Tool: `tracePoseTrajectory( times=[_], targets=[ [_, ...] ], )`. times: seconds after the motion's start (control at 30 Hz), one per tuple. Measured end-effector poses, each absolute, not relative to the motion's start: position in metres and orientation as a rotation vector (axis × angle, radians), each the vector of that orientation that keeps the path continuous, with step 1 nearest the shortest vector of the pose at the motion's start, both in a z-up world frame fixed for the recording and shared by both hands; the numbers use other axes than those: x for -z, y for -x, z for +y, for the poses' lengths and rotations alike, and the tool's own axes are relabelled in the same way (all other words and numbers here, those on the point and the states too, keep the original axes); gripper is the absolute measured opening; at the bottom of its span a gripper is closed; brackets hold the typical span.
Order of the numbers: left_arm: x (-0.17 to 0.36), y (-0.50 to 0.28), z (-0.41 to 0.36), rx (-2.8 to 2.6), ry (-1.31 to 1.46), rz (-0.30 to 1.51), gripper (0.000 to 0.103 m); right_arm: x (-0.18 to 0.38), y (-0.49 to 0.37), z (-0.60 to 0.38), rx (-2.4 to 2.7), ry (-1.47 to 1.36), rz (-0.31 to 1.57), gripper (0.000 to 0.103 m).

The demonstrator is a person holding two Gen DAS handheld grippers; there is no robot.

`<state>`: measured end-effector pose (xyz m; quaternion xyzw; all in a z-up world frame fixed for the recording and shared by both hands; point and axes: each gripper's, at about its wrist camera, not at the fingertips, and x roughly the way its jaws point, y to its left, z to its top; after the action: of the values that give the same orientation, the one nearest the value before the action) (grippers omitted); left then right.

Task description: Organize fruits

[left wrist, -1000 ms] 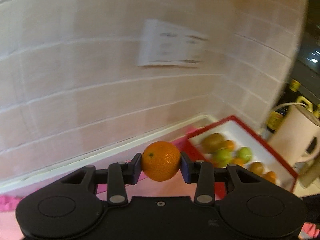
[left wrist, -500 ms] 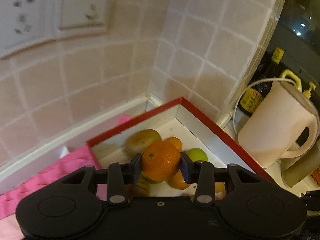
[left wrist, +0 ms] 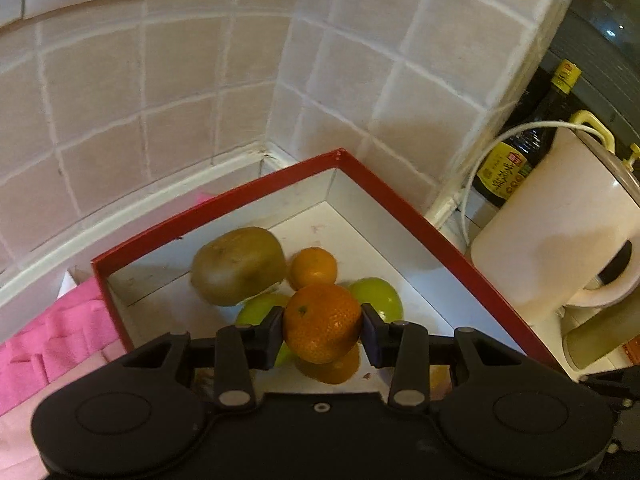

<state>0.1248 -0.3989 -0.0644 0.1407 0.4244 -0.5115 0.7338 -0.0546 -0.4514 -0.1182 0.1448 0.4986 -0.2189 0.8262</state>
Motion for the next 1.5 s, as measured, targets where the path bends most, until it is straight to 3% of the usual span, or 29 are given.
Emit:
tracePoseTrajectory(
  times=[0.37,0.57,0.8,0.9,1.0,1.17,1.5],
  targets=[
    [0.074,-0.107,-0.399,1.159,-0.359,0.903,0.048,0.131,0.044,-0.449,0.453,-0.287,1.096,0.026],
    [0.092,-0.106,-0.391,1.178,-0.367,0.976,0.048,0.132,0.043,-0.449,0.452,-0.295,1.104,0.026],
    [0.087,-0.106,-0.382,1.191,-0.347,0.983,0.07,0.133,0.044,-0.448,0.46,-0.284,1.101,0.028],
    [0.079,-0.101,-0.376,1.195,-0.354,0.965,0.081,0.128,0.049,-0.449,0.473,-0.285,1.084,0.034],
    [0.069,-0.099,-0.364,1.214,-0.34,0.953,0.081,0.116,0.058,-0.445,0.496,-0.279,1.055,0.042],
    [0.043,-0.1,-0.338,1.182,-0.308,0.914,0.081,0.086,0.073,-0.432,0.542,-0.254,0.977,0.071],
    [-0.04,-0.083,-0.246,0.913,-0.365,0.717,0.081,0.027,0.096,-0.374,0.565,-0.365,0.78,0.08]
  ],
)
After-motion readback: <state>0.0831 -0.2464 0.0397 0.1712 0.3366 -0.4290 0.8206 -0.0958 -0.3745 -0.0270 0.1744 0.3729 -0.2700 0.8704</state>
